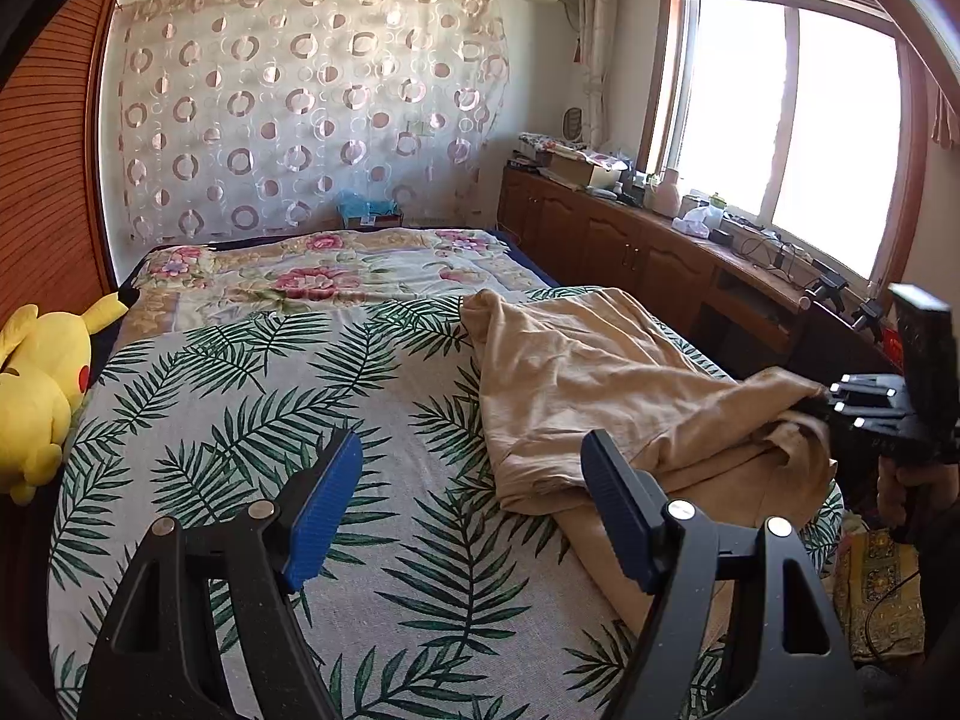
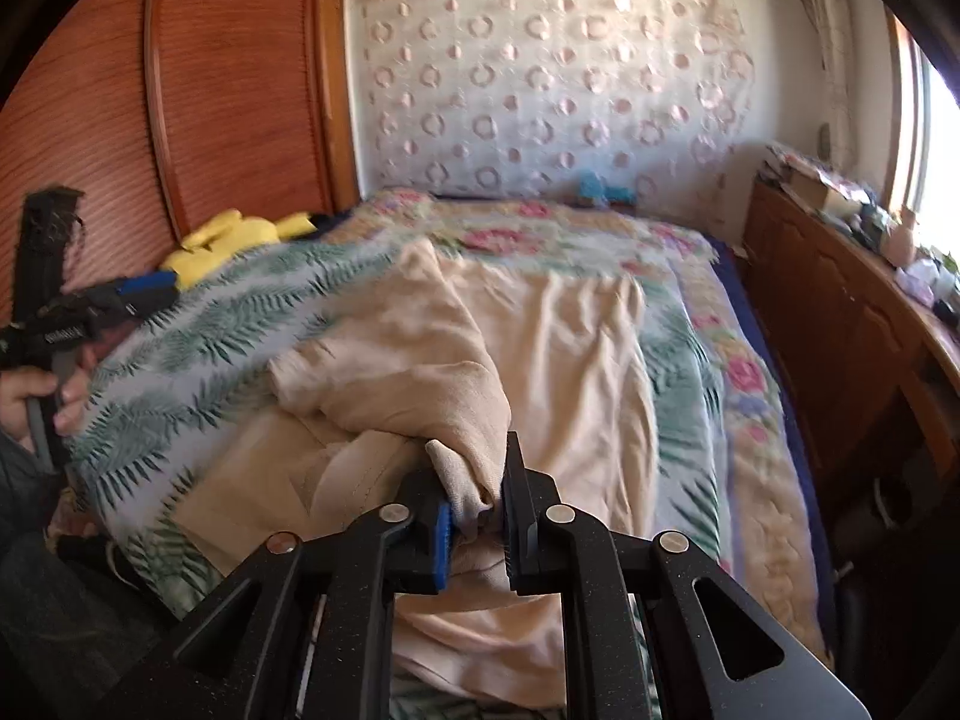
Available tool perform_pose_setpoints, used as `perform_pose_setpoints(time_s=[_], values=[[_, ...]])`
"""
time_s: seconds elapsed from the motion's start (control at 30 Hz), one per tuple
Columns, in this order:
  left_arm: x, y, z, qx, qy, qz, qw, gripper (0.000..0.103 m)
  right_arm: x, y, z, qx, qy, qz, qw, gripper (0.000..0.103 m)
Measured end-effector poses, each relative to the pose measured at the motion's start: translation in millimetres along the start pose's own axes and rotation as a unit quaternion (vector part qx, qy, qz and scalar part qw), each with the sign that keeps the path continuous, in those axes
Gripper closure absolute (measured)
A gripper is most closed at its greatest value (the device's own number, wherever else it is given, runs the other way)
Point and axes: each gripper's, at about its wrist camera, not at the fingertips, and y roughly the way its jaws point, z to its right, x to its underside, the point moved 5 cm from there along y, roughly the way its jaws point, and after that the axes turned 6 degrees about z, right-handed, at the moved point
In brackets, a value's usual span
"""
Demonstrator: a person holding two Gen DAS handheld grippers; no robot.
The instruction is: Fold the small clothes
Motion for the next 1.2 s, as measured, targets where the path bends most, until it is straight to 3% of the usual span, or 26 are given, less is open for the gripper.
perform_pose_setpoints(time_s=[0.13,0.2,0.3,0.53,0.67,0.9,1.2], values=[[-0.1,0.6,0.7,-0.004,0.001,0.001,1.0,0.027,15.9,6.0,3.4,0.014,0.0,-0.028,1.0,0.08],[-0.3,1.6,-0.2,-0.006,0.001,0.002,1.0,0.027,14.8,2.0,5.2,0.016,0.005,-0.024,1.0,0.068],[0.3,1.5,-0.3,-0.01,0.002,0.004,0.9999,0.027,5.5,-7.8,2.4,0.025,0.006,-0.01,1.0,0.06],[0.4,-1.5,-1.2,-0.014,0.003,0.009,0.9998,0.027,-19.0,-15.3,-20.6,0.012,-0.014,0.017,1.0,0.058],[2.2,-4.3,-5.7,-0.021,0.003,0.013,0.9997,0.027,-28.9,0.6,-36.9,-0.009,-0.028,0.016,0.999,0.058],[6.4,-7.0,-20.4,-0.034,-0.013,0.014,0.9992,0.027,-46.1,54.6,-83.2,-0.084,-0.072,-0.016,0.994,0.058],[10.6,-12.7,-32.9,-0.048,-0.022,0.017,0.9984,0.027,-57.8,116.2,-135.4,-0.134,-0.116,-0.068,0.982,0.058]])
